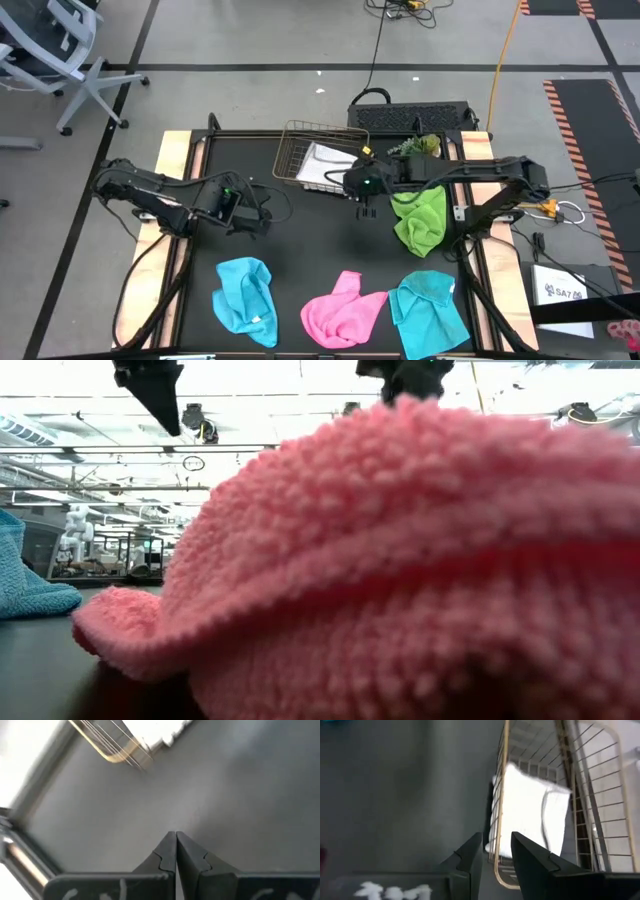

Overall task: Fold microfiber towels
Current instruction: Fold the left blue microfiber cloth

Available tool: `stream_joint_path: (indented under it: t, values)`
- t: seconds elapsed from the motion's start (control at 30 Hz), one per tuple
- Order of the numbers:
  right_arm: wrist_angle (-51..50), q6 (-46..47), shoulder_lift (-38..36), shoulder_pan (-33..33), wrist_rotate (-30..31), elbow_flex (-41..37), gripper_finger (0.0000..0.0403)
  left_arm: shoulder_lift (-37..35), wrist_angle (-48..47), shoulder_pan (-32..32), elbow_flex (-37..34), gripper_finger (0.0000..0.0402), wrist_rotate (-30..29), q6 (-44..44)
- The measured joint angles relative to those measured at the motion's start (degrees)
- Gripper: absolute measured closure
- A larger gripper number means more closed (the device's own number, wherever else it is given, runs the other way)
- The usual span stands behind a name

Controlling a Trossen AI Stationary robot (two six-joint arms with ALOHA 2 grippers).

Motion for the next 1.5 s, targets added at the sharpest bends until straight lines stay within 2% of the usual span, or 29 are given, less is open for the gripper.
stream_joint_path:
  t: [0.1, 0.2, 0.27, 0.5, 0.7, 0.9, 1.13, 1.5]
  values:
    - [0.5, 2.4, -2.2, 1.0, 1.1, 0.0, 0.0307, 0.0, -0.1, -1.3, -1.4, 0.0392, 5.0, -3.1]
    - [0.4, 3.8, -3.8, 1.5, 1.3, 0.0, 0.0307, 0.1, -0.9, -4.1, -4.2, 0.0392, 5.1, -11.2]
    - [0.4, 4.1, -4.8, 1.7, 1.3, 0.0, 0.0307, 0.1, -1.7, -5.8, -6.6, 0.0392, 6.1, -19.5]
    - [0.4, 3.9, -5.7, 1.7, 1.3, 0.0, 0.0307, 0.1, -5.8, -14.1, -12.5, 0.0392, 17.9, -51.0]
    - [0.5, 3.6, -5.6, 1.7, 1.2, 0.0, 0.0307, 0.1, -4.8, -23.0, -17.0, 0.0392, 22.9, -67.1]
    - [0.8, 3.5, -5.6, 1.7, 1.1, 0.0, 0.0307, 0.1, 4.6, -28.0, -22.5, 0.0392, 24.6, -70.4]
    - [0.9, 3.7, -5.6, 1.7, 1.1, 0.0, 0.0307, 0.1, 16.4, -29.2, -30.2, 0.0383, 27.2, -68.6]
    - [3.6, 3.7, -5.6, 1.6, 1.1, 0.0, 0.0307, 0.1, 19.7, -28.9, -35.5, 0.0293, 28.7, -68.6]
